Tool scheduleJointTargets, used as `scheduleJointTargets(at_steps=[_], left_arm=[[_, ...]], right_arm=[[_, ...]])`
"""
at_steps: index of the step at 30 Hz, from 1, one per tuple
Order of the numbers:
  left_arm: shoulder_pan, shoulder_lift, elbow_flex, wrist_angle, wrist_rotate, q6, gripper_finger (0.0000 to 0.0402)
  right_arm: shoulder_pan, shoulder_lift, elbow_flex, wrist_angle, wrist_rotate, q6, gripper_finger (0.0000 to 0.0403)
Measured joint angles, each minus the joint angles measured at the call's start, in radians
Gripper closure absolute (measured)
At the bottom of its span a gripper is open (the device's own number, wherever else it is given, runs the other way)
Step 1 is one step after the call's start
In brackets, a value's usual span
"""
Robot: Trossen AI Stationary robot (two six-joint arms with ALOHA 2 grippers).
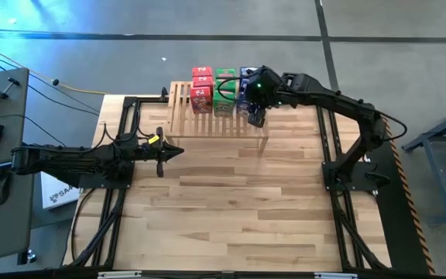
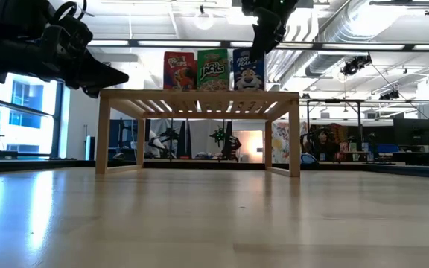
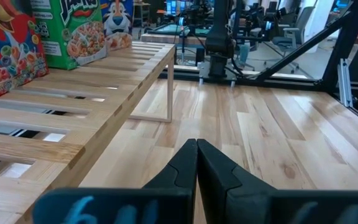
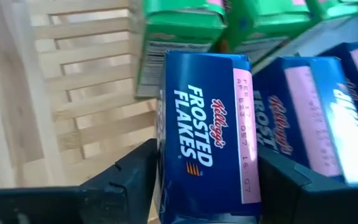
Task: Stack cereal on shelf
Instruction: Put the blue cereal box on the shelf aligned with the other blue cereal boxes
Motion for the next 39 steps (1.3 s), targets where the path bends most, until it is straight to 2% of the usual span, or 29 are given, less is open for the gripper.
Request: scheduleJointTargets(at_steps=[6,13,20,23,26,30,34,36,39], left_arm=[[0.0,0.0,0.0,0.0,0.0,0.0,0.0399],[0.0,0.0,0.0,0.0,0.0,0.0,0.0399],[0.0,0.0,0.0,0.001,0.0,0.0,0.0399],[0.0,0.0,0.0,0.001,0.0,0.0,0.0399],[0.0,0.0,0.0,0.0,0.0,0.0,0.0399],[0.0,0.0,0.0,0.0,0.0,0.0,0.0399],[0.0,0.0,0.0,0.001,0.0,0.0,0.0399],[0.0,0.0,0.0,0.006,0.0,0.0,0.0399],[0.0,0.0,0.0,0.009,0.0,-0.005,0.0399]], right_arm=[[0.006,-0.017,0.0,0.001,0.063,0.008,0.0176],[0.019,-0.061,0.0,0.009,0.069,0.009,0.0174],[0.078,-0.127,0.0,0.009,0.156,0.033,0.0178],[0.113,-0.154,0.0,-0.007,0.158,0.08,0.02],[0.158,-0.175,-0.047,0.017,0.16,0.093,0.0241],[0.206,-0.214,-0.219,0.13,0.156,0.123,0.0316],[0.218,-0.259,-0.418,0.34,0.157,0.139,0.0387],[0.211,-0.271,-0.498,0.442,0.179,0.142,0.0396],[0.188,-0.275,-0.578,0.565,0.235,0.158,0.0383]])
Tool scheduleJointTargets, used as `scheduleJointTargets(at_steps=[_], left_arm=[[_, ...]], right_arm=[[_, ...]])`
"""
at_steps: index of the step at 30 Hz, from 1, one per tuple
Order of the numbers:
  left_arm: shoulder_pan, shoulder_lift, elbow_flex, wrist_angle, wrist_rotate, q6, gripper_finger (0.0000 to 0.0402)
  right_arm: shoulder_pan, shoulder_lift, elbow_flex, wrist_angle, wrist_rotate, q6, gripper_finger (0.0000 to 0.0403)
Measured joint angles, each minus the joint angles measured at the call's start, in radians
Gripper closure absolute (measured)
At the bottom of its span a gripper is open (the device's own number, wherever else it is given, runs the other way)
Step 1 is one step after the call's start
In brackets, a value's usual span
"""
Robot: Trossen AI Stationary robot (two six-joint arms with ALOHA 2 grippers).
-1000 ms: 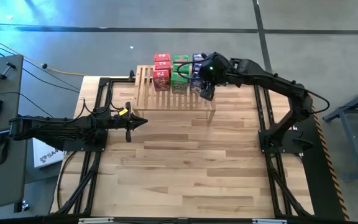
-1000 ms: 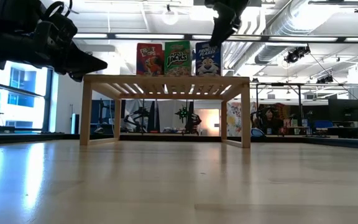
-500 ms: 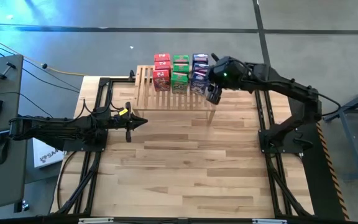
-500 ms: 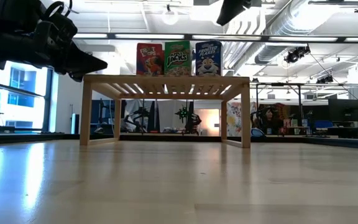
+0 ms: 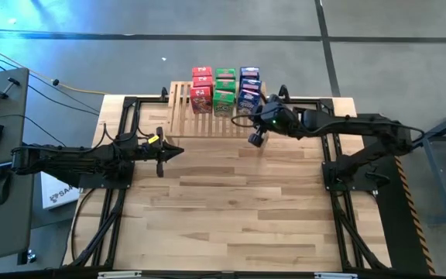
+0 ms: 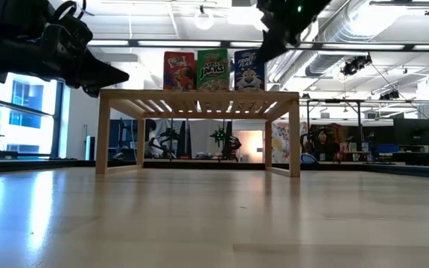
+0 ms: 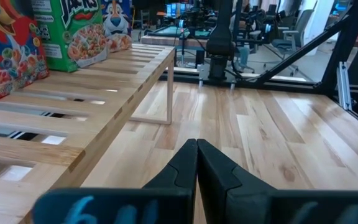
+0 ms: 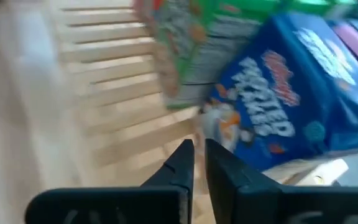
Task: Stack cereal on shelf
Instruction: Put the blue cereal box on the shelf aligned with the other blue cereal boxes
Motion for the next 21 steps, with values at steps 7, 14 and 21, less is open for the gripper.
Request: scheduleJointTargets(at_steps=[7,14,21], left_arm=[[0.0,0.0,0.0,0.022,0.0,-0.005,0.0399],[0.0,0.0,0.0,0.02,0.0,-0.005,0.0399],[0.0,0.0,0.0,0.02,0.0,-0.005,0.0399]], right_arm=[[-0.052,0.006,-0.071,0.141,0.006,0.005,0.0388],[-0.062,0.006,-0.072,0.14,0.007,0.026,0.0402],[-0.062,0.006,-0.072,0.139,0.023,0.013,0.0402]])
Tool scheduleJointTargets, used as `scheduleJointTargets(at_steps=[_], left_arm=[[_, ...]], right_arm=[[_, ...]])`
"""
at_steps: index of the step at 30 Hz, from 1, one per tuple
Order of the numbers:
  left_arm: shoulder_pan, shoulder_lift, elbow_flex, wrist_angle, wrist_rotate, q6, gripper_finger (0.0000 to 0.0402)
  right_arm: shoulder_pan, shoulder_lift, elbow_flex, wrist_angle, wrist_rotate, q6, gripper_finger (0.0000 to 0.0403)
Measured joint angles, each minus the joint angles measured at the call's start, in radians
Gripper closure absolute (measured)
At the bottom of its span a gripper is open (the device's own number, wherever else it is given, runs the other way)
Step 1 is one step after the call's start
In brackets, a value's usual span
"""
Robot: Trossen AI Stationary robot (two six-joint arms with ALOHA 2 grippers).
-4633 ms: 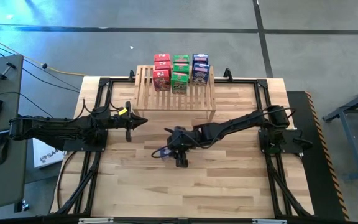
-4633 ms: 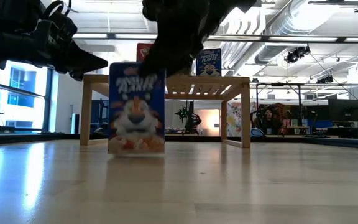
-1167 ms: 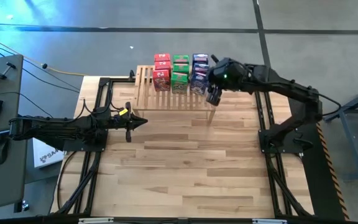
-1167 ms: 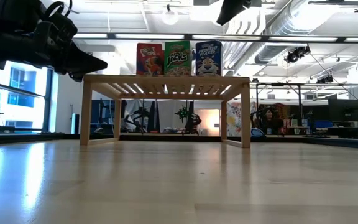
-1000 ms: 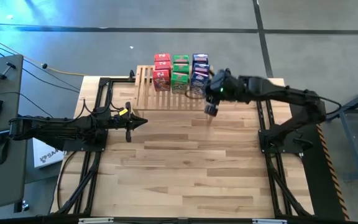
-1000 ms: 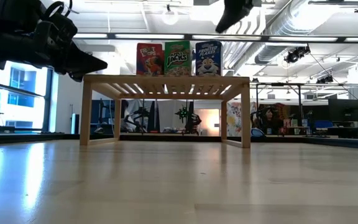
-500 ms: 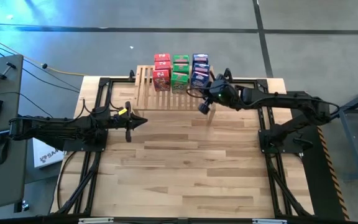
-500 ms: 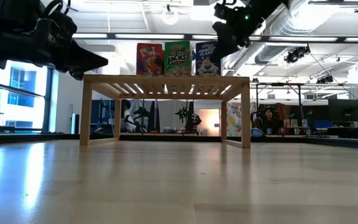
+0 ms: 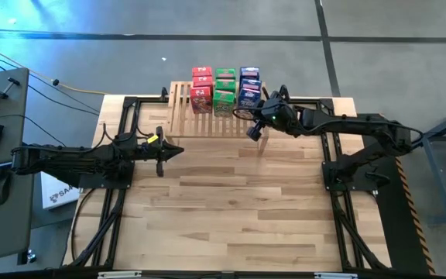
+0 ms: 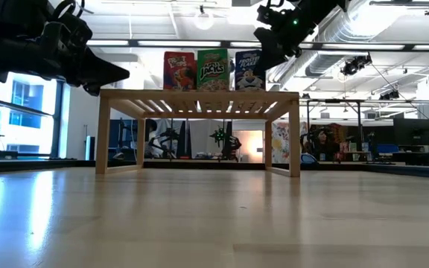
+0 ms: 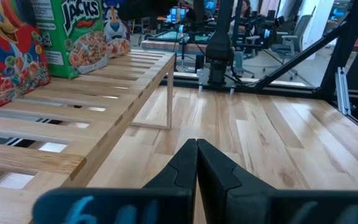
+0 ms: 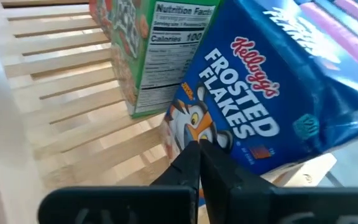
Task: Stack cereal on shelf
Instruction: Put the blue cereal box on the shelf aligned with the other blue cereal boxes, then return to Home Position
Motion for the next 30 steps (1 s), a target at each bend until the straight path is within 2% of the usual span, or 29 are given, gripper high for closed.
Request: scheduleJointTargets(at_steps=[10,15,20,25,30], left_arm=[[0.0,0.0,0.0,0.0,0.0,-0.016,0.0399],[0.0,0.0,0.0,0.0,0.0,-0.016,0.0399],[0.0,0.0,0.0,0.0,0.015,-0.024,0.0399],[0.001,-0.001,0.0,0.005,0.033,-0.024,0.0399],[0.038,-0.024,0.0,0.02,0.085,-0.036,0.0399]], right_arm=[[0.026,-0.045,-0.001,-0.001,0.018,-0.086,0.0403],[0.071,-0.096,-0.01,0.019,-0.123,-0.129,0.0403],[0.118,-0.166,-0.168,0.217,-0.297,-0.157,0.0403],[0.137,-0.295,-0.378,0.413,-0.359,-0.128,0.0403],[0.141,-0.48,-0.509,0.447,-0.419,-0.104,0.0403]])
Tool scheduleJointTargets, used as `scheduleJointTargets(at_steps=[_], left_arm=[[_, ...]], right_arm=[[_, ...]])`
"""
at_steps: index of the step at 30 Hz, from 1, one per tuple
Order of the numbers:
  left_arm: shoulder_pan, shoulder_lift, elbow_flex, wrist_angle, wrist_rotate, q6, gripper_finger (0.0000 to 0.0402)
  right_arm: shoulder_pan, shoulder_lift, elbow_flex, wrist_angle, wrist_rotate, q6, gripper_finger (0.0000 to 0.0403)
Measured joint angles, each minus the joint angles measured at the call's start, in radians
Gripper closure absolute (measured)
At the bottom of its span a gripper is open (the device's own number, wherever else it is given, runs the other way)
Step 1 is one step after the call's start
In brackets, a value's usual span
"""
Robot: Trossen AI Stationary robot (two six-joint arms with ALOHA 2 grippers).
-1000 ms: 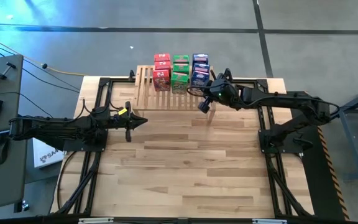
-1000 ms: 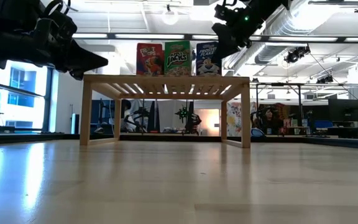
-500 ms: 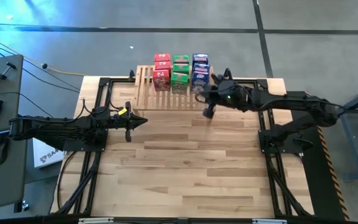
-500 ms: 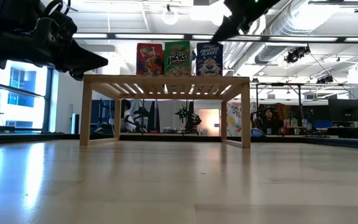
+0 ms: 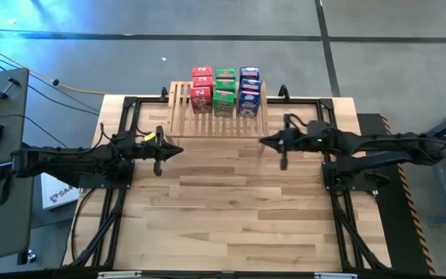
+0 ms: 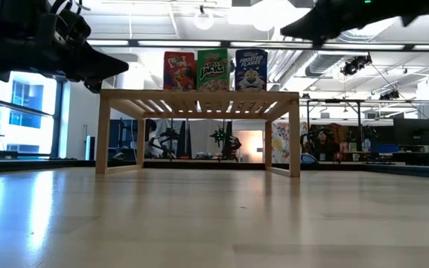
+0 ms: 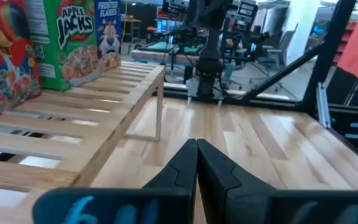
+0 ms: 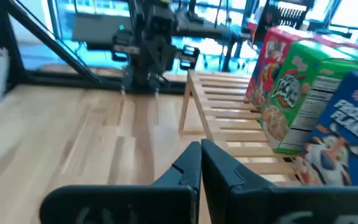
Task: Stack cereal on shelf
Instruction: Return to Home Position
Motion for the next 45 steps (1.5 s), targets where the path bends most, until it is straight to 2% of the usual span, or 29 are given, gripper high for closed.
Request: scheduleJointTargets(at_steps=[10,23,29,45], left_arm=[[0.166,-0.034,0.0,0.002,0.145,-0.027,0.0399],[0.306,-0.035,-0.003,0.009,0.212,-0.043,0.0399],[0.357,-0.036,-0.075,0.144,0.213,-0.093,0.0399],[0.457,-0.061,-0.073,0.105,0.221,-0.069,0.0399]], right_arm=[[0.0,-0.372,-0.163,-0.04,-0.007,-0.008,0.0403],[-0.001,-0.739,-0.297,-0.188,0.045,0.02,0.0403],[-0.001,-0.893,-0.386,-0.18,0.12,0.017,0.0403],[-0.001,-0.906,-0.515,-0.131,0.258,0.071,0.0403]])
